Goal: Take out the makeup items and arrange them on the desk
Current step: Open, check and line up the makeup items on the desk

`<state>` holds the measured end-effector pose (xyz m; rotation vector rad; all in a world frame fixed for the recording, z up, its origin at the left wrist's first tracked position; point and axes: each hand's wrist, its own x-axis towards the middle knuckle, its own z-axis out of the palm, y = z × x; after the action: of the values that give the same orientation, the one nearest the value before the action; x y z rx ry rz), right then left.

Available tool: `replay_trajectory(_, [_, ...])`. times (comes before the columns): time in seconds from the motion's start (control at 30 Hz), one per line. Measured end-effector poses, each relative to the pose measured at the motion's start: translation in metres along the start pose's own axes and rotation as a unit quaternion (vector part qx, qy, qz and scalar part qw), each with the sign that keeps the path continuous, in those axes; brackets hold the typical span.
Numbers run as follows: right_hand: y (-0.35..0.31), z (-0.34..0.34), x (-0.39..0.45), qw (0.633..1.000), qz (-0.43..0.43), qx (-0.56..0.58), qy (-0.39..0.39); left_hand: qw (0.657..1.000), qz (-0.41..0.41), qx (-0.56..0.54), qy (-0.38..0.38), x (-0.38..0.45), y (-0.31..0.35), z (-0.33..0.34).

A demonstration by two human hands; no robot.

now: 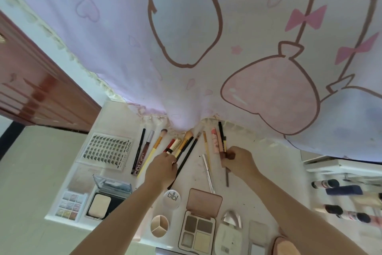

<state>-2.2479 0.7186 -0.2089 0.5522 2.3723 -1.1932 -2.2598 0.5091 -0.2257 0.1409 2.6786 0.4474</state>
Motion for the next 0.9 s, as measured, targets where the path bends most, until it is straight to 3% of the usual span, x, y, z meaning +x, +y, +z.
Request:
replay_trajectory(0.1, [-0.032, 0.021, 0.012, 0.997, 0.014, 0.050, -0.057, 1.000, -0.006, -0.003, 0.001, 0.000, -0.002, 0.000])
replay_trajectory(0.23, [-0.053, 0.051, 0.029, 0.995, 0.042, 0.015, -0.087, 1.000, -0.005, 0.001, -0.007, -0.001, -0.002, 0.001])
replay_trajectory(0.47, [-0.052, 0.048, 0.042, 0.974, -0.020, -0.224, -0.009, 1.000, -0.010, -0.011, -0.021, 0.001, -0.005, 0.001])
replay_trajectory(0.6, [-0.058, 0.044, 0.053, 0.959, -0.014, -0.282, -0.002, 0.999, -0.009, -0.025, -0.031, 0.001, -0.003, 0.003])
replay_trajectory(0.77, [-0.061, 0.043, 0.060, 0.971, 0.019, -0.238, 0.001, 0.999, -0.002, -0.029, -0.029, 0.001, -0.003, 0.003])
replay_trajectory(0.9, [-0.061, 0.029, 0.064, 0.998, 0.021, -0.055, 0.026, 0.999, 0.008, -0.025, -0.028, 0.000, -0.005, 0.004])
